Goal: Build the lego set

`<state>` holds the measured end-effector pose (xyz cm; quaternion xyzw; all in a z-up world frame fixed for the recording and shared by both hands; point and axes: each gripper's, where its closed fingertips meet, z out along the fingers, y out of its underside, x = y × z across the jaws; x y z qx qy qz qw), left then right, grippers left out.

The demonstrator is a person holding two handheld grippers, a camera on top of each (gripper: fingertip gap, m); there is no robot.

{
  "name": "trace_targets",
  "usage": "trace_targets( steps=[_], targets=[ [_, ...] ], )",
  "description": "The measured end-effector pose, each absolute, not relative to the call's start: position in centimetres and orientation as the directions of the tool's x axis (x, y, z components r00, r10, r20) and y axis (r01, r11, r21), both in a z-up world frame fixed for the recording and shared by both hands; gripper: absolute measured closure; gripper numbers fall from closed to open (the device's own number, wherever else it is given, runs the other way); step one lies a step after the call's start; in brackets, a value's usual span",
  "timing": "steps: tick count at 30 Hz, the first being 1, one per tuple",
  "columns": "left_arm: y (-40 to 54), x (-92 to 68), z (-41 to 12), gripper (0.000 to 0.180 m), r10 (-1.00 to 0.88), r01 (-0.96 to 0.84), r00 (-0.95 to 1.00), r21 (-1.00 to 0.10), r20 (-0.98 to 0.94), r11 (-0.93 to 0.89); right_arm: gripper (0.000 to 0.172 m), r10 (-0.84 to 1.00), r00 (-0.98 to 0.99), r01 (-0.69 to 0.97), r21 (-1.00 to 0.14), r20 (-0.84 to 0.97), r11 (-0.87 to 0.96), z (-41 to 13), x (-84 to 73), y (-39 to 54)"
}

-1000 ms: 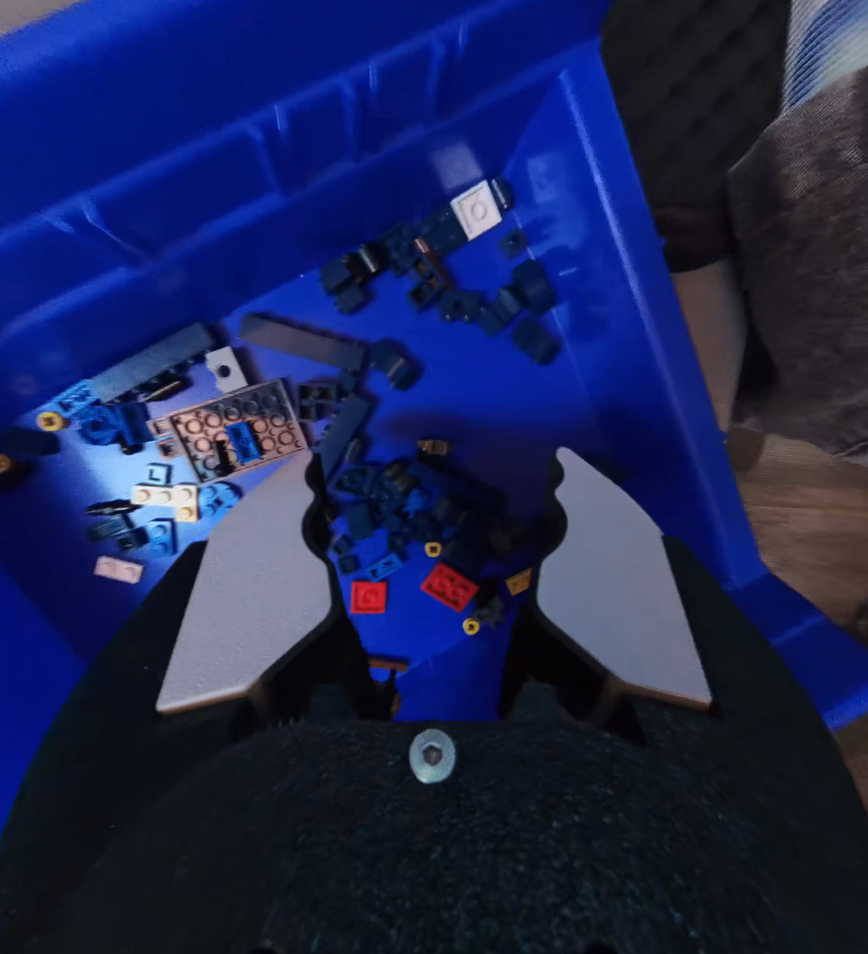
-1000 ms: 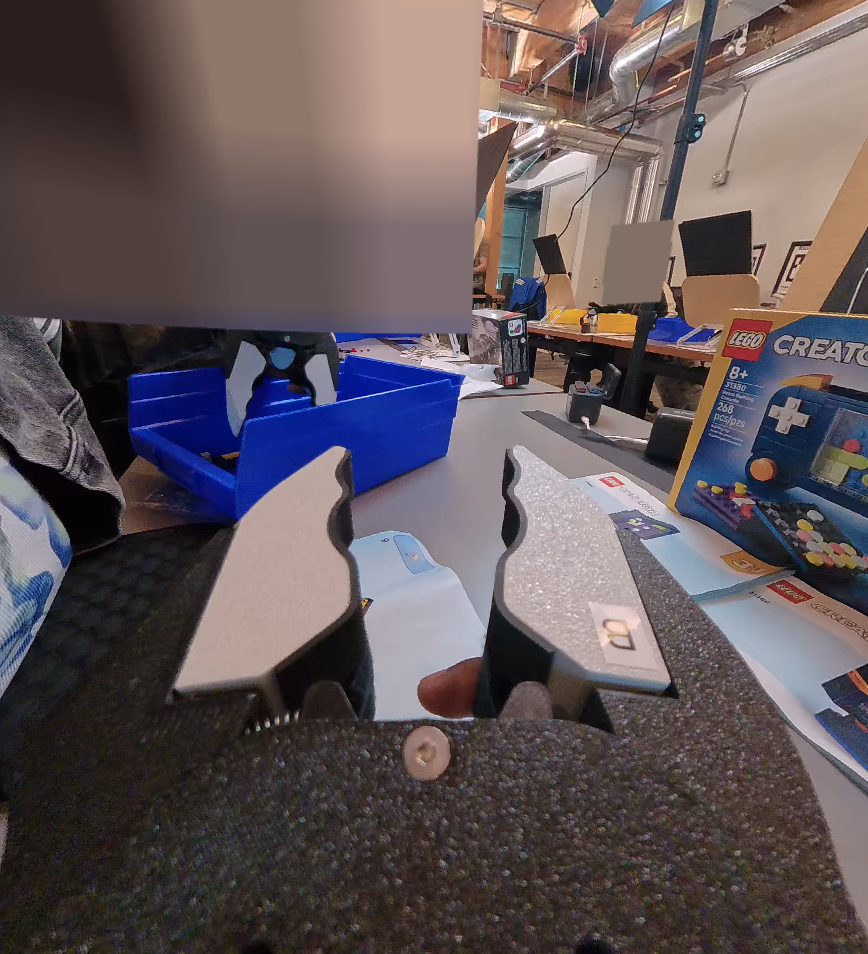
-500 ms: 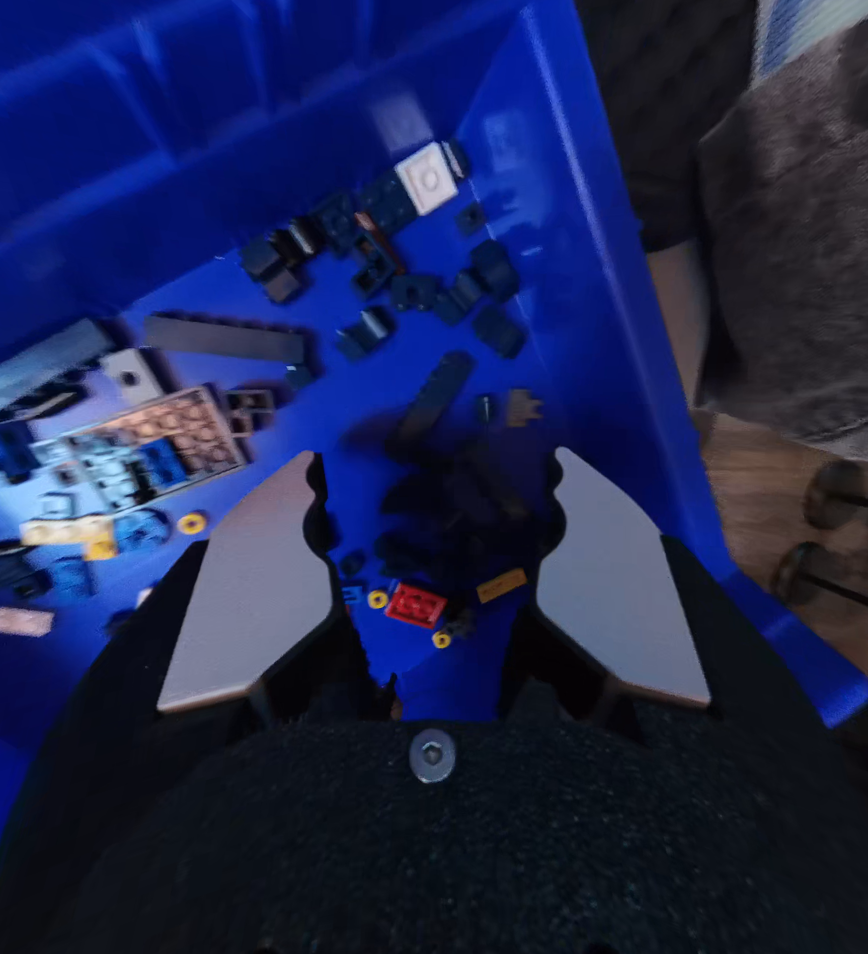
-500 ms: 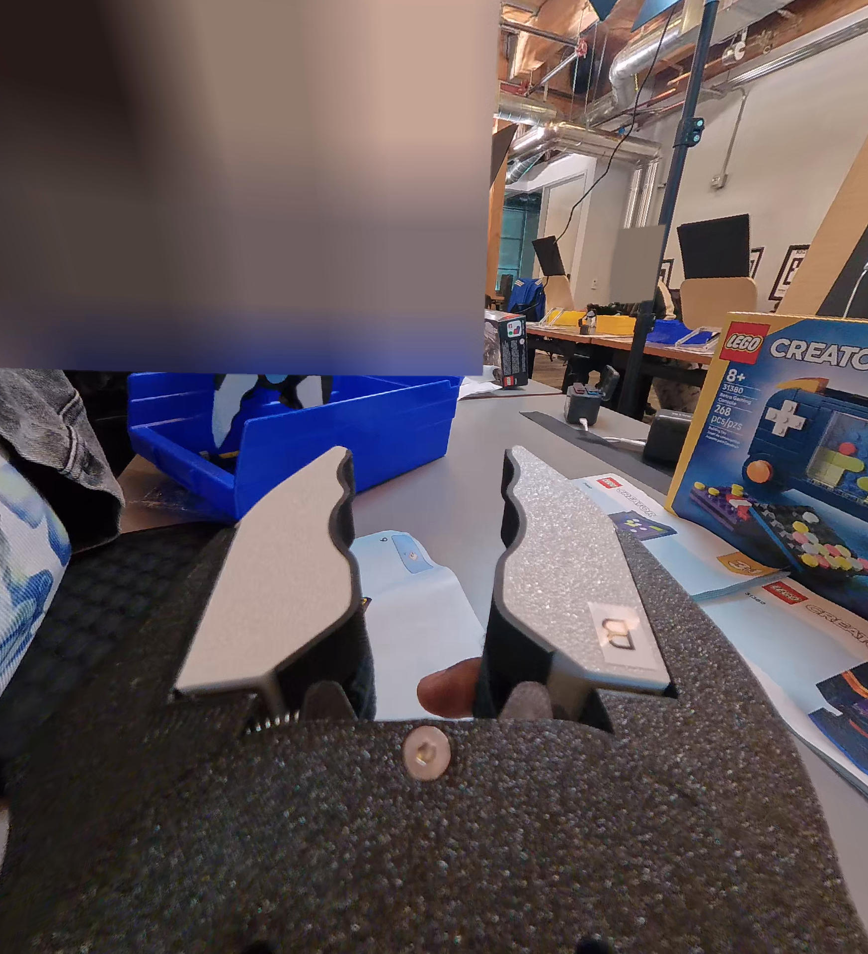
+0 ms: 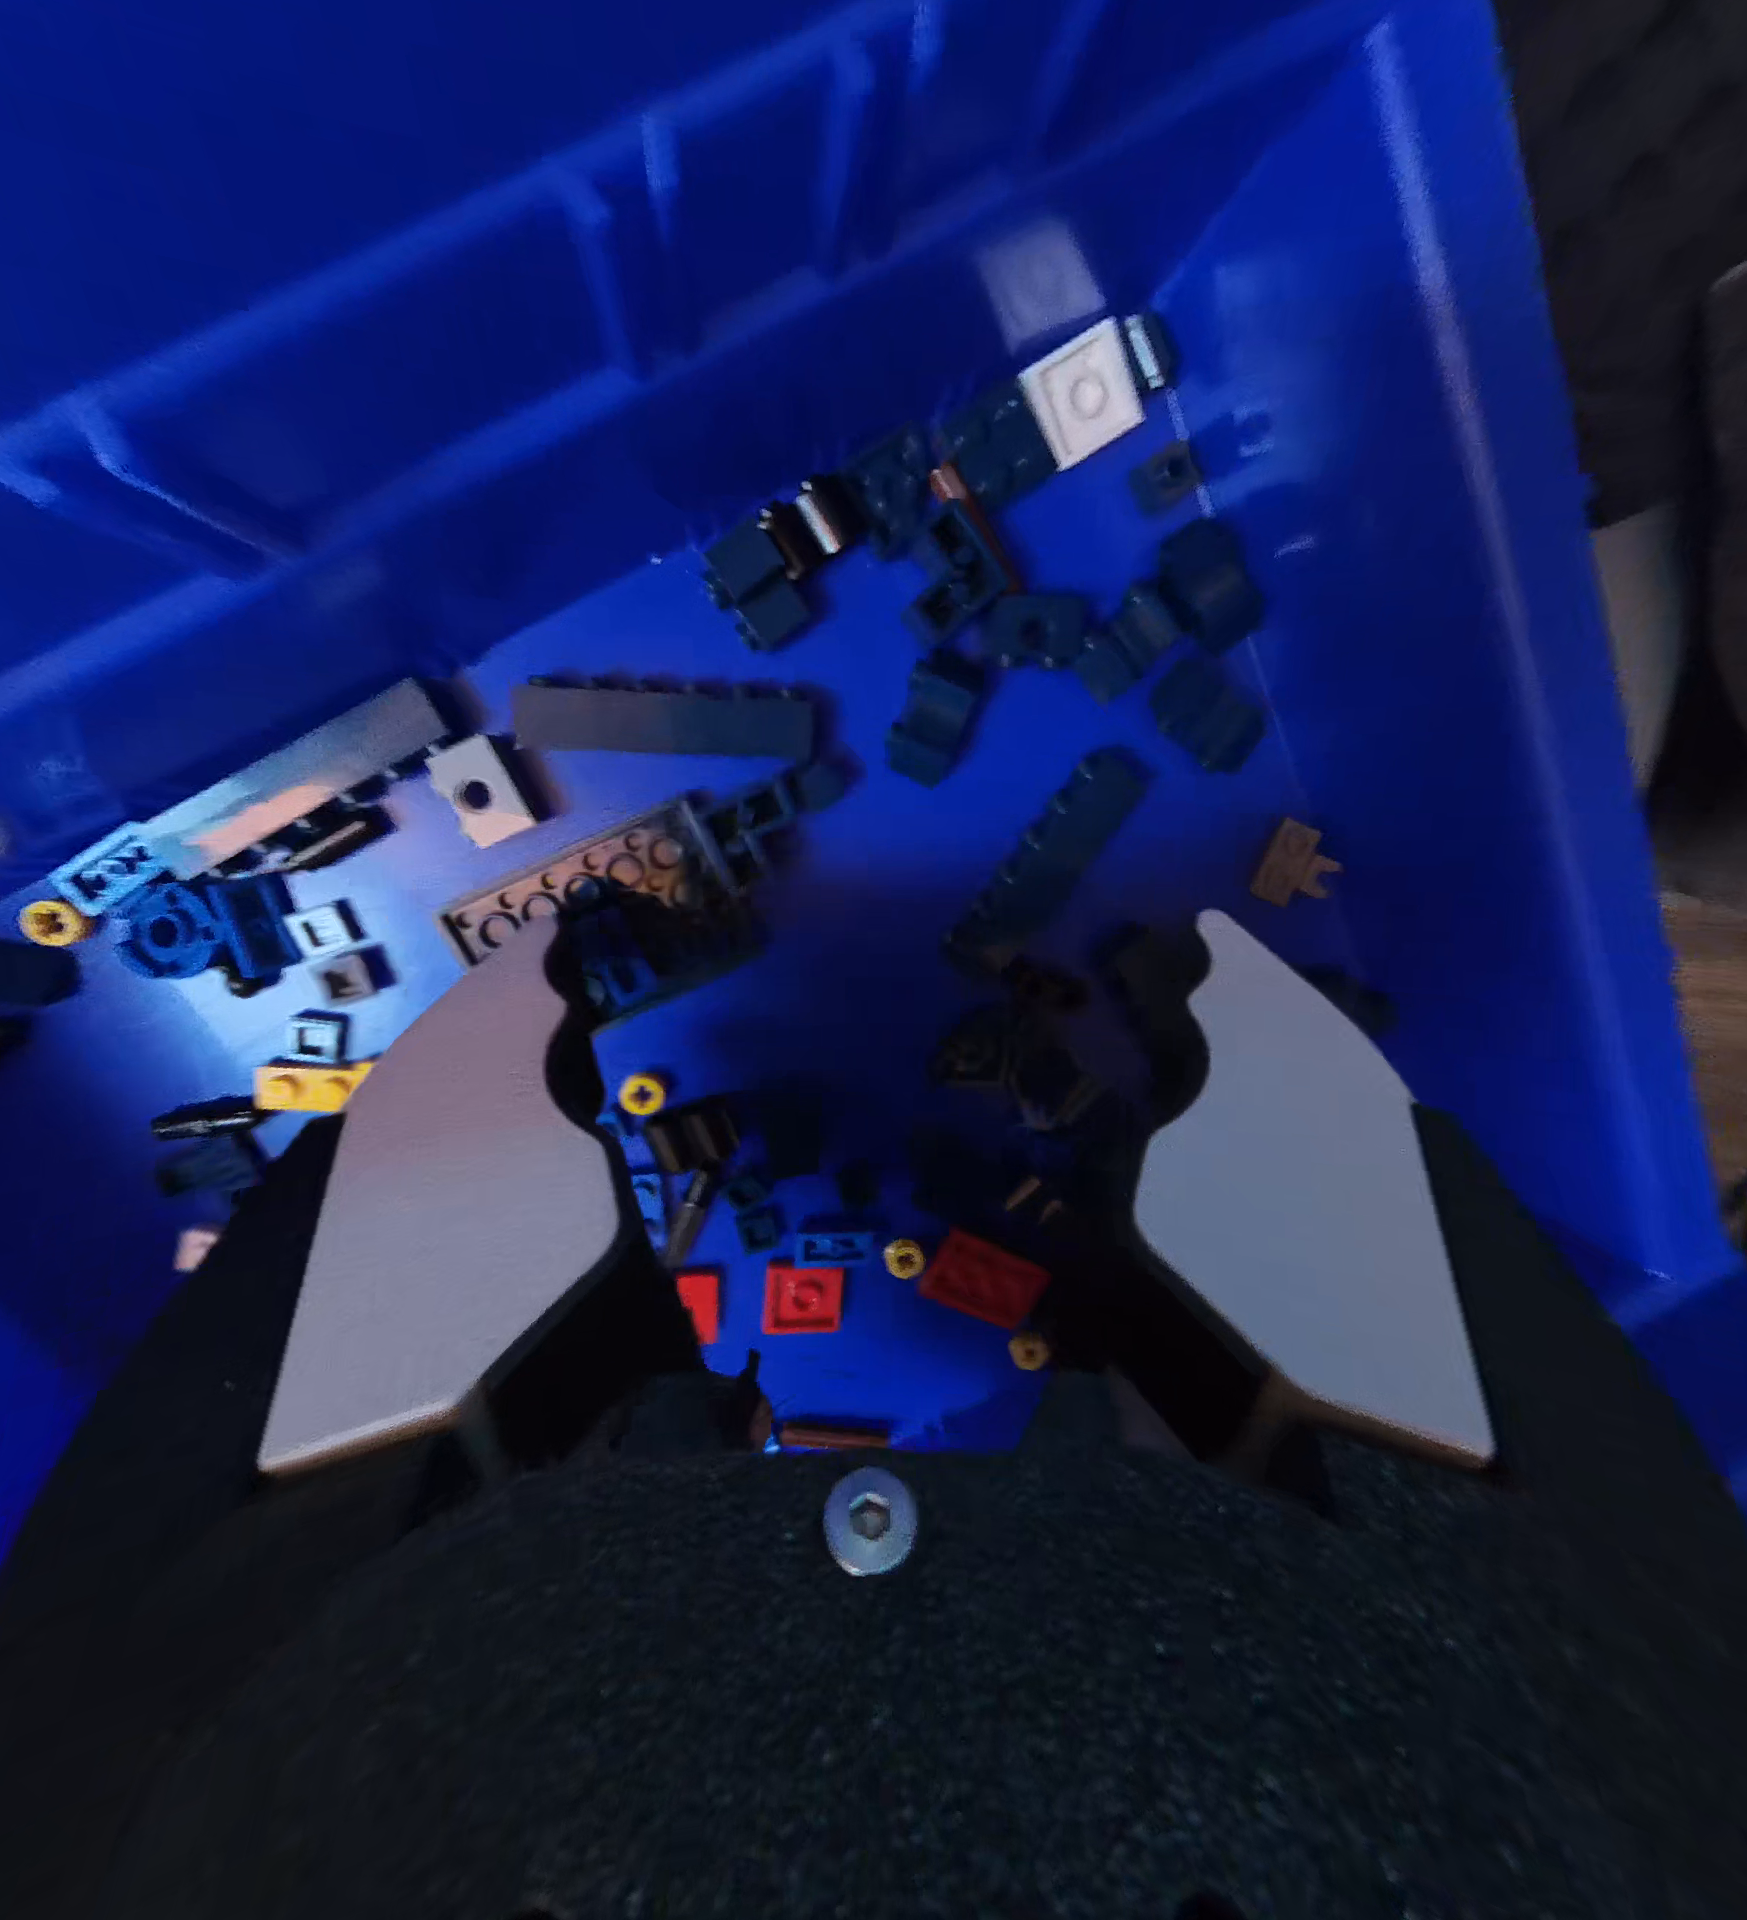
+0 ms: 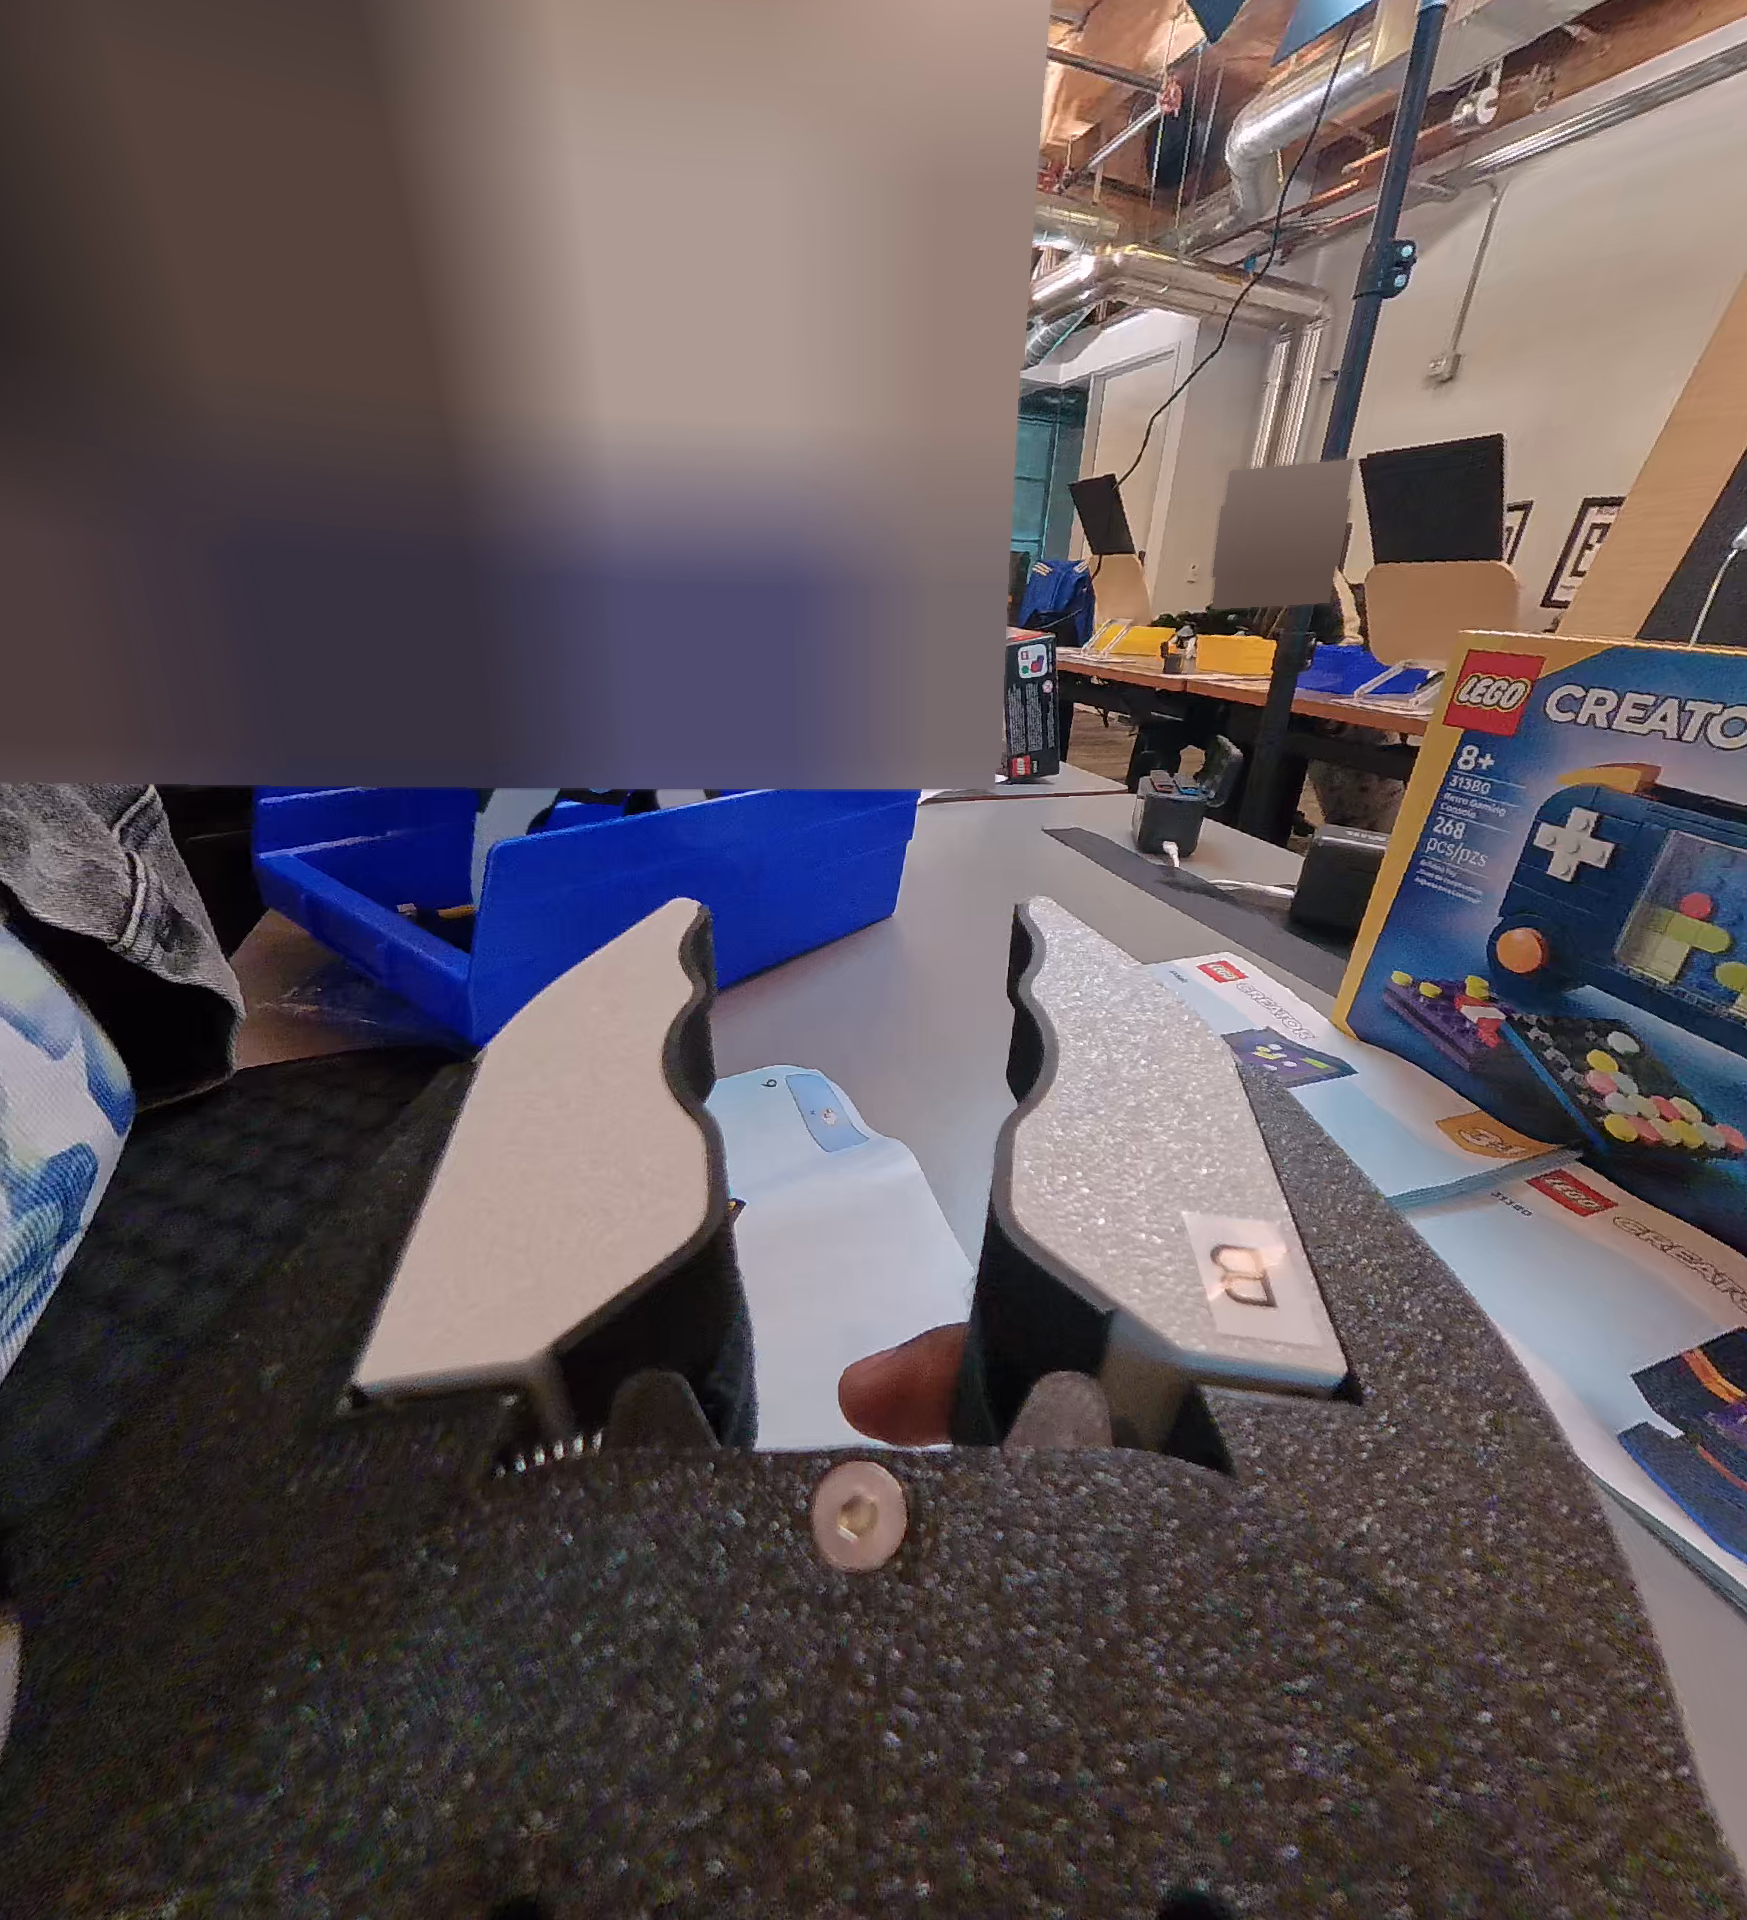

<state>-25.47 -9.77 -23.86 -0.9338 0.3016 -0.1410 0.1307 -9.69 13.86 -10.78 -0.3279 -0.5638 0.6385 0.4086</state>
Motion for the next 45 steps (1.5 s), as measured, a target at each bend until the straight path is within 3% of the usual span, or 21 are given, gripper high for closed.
trace_targets(
  steps=[5, 8, 14, 18, 22, 30, 33, 37, 39, 45],
  targets=[
    [-12.2, -23.8, -23.0, 0.094, -0.572, -0.485, 0.746, -0.310, 0.341, -0.818, 0.117, 0.888, -0.458, -0.147, -0.989, 0.038, -0.033, -10.9, -9.7, 13.8],
    [-12.0, -24.0, -22.7, 0.098, -0.598, -0.510, 0.747, -0.327, 0.291, -0.796, 0.117, 0.887, -0.460, -0.148, -0.988, 0.037, -0.035, -10.9, -9.7, 13.7],
    [-8.3, -25.5, -21.9, 0.073, -0.652, -0.566, 0.757, -0.453, 0.046, -0.689, 0.117, 0.888, -0.458, -0.149, -0.988, 0.038, -0.034, -10.8, -9.7, 13.8],
    [-7.3, -25.6, -23.2, 0.061, -0.668, -0.588, 0.742, -0.433, 0.048, -0.684, 0.117, 0.887, -0.459, -0.149, -0.988, 0.042, -0.031, -10.8, -9.7, 13.7],
    [-6.2, -25.2, -24.4, 0.059, -0.670, -0.569, 0.739, -0.462, 0.074, -0.680, 0.118, 0.888, -0.458, -0.154, -0.988, 0.046, -0.028, -10.8, -9.6, 13.7],
    [-8.7, -24.2, -24.1, 0.106, -0.702, -0.588, 0.682, -0.417, 0.206, -0.693, 0.118, 0.886, -0.461, -0.142, -0.989, 0.037, -0.033, -11.0, -9.8, 13.7],
    [-8.5, -24.7, -23.6, 0.114, -0.693, -0.579, 0.697, -0.424, 0.186, -0.696, 0.118, 0.888, -0.459, -0.135, -0.990, 0.035, -0.031, -11.2, -9.8, 13.8],
    [-5.4, -27.9, -22.0, 0.085, -0.594, -0.526, 0.804, -0.516, -0.042, -0.676, 0.118, 0.890, -0.456, -0.131, -0.991, 0.029, -0.034, -11.3, -9.9, 14.0],
    [-4.6, -28.2, -22.0, 0.071, -0.569, -0.496, 0.820, -0.566, -0.058, -0.658, 0.118, 0.889, -0.457, -0.131, -0.991, 0.032, -0.032, -11.3, -9.9, 13.9],
    [-6.2, -26.1, -24.9, 0.044, -0.650, -0.559, 0.759, -0.469, 0.042, -0.684, 0.118, 0.886, -0.462, -0.132, -0.991, 0.034, -0.031, -11.3, -9.8, 13.8]
  ],
)
